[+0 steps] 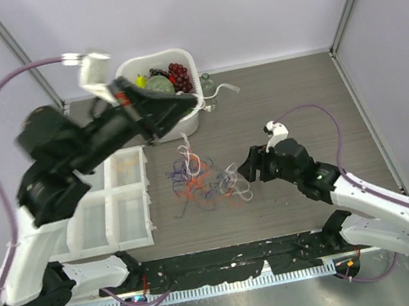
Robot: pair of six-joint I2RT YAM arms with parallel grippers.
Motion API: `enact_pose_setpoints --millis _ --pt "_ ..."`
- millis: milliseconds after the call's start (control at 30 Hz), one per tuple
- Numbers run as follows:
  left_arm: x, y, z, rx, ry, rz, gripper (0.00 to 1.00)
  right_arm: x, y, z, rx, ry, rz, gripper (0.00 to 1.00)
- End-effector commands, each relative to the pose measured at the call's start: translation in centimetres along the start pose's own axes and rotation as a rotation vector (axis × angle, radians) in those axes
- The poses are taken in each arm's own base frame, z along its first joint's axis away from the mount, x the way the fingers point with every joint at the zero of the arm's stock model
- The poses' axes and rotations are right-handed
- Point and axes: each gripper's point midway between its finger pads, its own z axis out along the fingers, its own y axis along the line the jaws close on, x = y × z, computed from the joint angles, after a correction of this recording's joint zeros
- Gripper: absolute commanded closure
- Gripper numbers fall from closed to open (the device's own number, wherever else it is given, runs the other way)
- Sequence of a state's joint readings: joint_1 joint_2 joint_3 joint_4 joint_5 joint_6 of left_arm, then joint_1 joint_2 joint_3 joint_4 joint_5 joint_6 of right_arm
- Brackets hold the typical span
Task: Untangle the cables
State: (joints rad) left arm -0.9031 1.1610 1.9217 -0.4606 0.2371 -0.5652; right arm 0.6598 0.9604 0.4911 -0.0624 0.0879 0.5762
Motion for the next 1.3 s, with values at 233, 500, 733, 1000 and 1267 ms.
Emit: enact_pose_setpoints --millis 233,500,733,1000,1267 --pt "9.9 7.9 2.5 -0.212 0.217 -0.043 1.0 -6.4 15.3 -7.9 -0.571 -0.115 -0.11 0.38" --pt "9.5 6.9 2.9 -0.168 0.212 -0.068 1.0 -8.1 17.3 -7.1 -0.62 -0.159 -0.046 0.45" --pt "4.3 0.7 4.4 0.077 0.139 -0.106 1.0 -3.1 15.9 1.0 -0.538 -0.063 0.102 0.55" --pt "-5.8 -6.3 1.8 0.222 -0.038 -0.015 1.0 3.5 7.6 7.5 -0.223 0.065 0.165 0.56" --pt "-5.3 -3.0 1.6 0.071 -0.086 0.033 1.0 -1.7 0.8 2.7 0.064 -0.088 -0.003 0.41"
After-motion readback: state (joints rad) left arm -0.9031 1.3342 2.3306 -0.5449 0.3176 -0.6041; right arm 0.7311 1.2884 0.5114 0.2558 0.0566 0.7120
